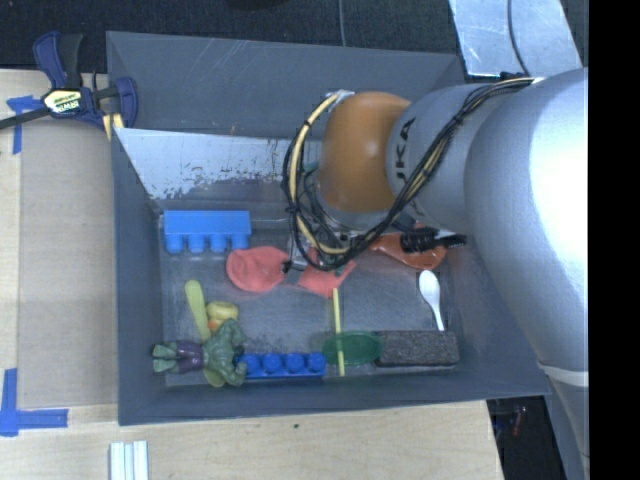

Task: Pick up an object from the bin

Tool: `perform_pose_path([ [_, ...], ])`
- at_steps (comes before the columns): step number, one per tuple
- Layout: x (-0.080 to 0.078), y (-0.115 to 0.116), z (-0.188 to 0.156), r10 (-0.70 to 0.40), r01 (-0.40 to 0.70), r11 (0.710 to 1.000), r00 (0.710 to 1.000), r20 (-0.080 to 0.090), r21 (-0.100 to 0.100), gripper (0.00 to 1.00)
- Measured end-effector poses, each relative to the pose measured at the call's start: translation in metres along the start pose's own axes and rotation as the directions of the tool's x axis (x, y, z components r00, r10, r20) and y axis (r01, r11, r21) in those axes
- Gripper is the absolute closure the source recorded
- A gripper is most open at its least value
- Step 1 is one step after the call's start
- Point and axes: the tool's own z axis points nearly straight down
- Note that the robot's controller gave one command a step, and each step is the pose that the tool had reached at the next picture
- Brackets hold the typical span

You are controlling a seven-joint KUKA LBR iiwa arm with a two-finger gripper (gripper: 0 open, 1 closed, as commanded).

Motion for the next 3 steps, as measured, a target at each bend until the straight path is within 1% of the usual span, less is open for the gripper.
perform_pose_path([
  [3,0.0,0.0,0.0,0.0,0.0,1.0,1.0,0.0,0.0,1.0],
])
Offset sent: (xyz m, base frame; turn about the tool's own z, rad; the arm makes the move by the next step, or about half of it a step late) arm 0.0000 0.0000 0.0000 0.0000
